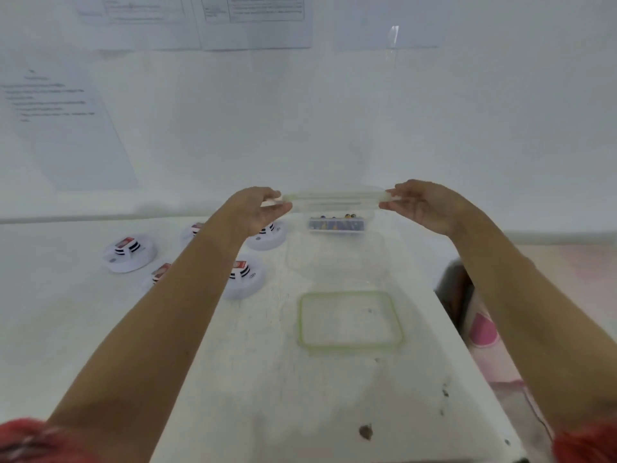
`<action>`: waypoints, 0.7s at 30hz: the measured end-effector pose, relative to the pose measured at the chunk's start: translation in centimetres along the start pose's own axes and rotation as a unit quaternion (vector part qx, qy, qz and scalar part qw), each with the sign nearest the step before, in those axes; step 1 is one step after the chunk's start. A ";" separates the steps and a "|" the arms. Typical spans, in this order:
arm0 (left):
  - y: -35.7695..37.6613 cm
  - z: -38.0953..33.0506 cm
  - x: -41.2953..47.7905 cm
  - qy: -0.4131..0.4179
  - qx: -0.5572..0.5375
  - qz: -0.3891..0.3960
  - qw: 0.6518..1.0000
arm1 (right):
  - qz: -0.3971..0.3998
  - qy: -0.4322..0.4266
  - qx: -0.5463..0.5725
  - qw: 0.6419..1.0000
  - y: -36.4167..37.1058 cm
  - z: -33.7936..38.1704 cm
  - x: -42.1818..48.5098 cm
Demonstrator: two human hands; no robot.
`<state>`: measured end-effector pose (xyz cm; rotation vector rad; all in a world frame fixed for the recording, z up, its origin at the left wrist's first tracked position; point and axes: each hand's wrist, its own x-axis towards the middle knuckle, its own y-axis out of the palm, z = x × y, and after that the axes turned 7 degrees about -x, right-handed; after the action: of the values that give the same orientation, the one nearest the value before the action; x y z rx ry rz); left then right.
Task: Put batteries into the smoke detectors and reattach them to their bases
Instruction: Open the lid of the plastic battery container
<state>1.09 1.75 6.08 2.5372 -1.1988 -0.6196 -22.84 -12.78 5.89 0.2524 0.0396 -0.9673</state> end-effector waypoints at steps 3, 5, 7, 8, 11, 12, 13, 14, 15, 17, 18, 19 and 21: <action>-1.0 1.8 -2.2 -0.004 0.024 0.014 1.000 | -0.029 0.013 -0.076 0.997 0.1 -1.8 -2.4; -2.0 3.1 -3.3 -0.015 0.060 0.021 0.998 | -0.033 0.046 -0.101 0.993 -0.2 -3.1 -3.8; -3.0 4.4 -4.2 -0.040 0.097 0.027 0.994 | -0.037 0.086 -0.114 0.989 -0.5 -4.2 -5.0; -3.4 4.9 -4.8 -0.053 0.115 0.032 0.991 | -0.042 0.104 -0.130 0.985 -0.7 -4.7 -5.6; -4.2 6.6 -5.6 -0.077 0.167 0.045 0.982 | -0.050 0.145 -0.198 0.968 -0.8 -6.1 -7.2; -4.4 7.1 -5.7 -0.083 0.185 0.042 0.978 | -0.049 0.155 -0.212 0.964 -0.8 -6.4 -7.7; -4.5 7.5 -5.7 -0.087 0.198 0.037 0.976 | -0.049 0.160 -0.217 0.962 -0.8 -6.8 -8.1; -4.7 8.0 -5.7 -0.092 0.209 0.033 0.973 | -0.049 0.163 -0.219 0.961 -0.8 -7.1 -8.5; -4.8 8.4 -5.6 -0.096 0.217 0.032 0.971 | -0.050 0.164 -0.223 0.960 -0.8 -7.3 -8.9; -4.9 9.3 -5.8 -0.101 0.232 0.034 0.967 | -0.053 0.168 -0.229 0.957 -0.8 -7.8 -9.4; -4.8 9.7 -5.9 -0.099 0.242 0.034 0.965 | -0.055 0.168 -0.230 0.957 -0.9 -8.1 -9.6; -4.8 10.2 -5.9 -0.095 0.256 0.031 0.961 | -0.060 0.168 -0.232 0.956 -0.9 -8.4 -9.6; -4.7 11.0 -5.9 -0.090 0.290 0.018 0.953 | -0.083 0.164 -0.245 0.952 -0.8 -9.2 -9.4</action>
<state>-4.48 8.68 -3.85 2.9660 -1.6961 -0.5615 -28.15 -3.50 -1.81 -0.0536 0.6085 -1.0423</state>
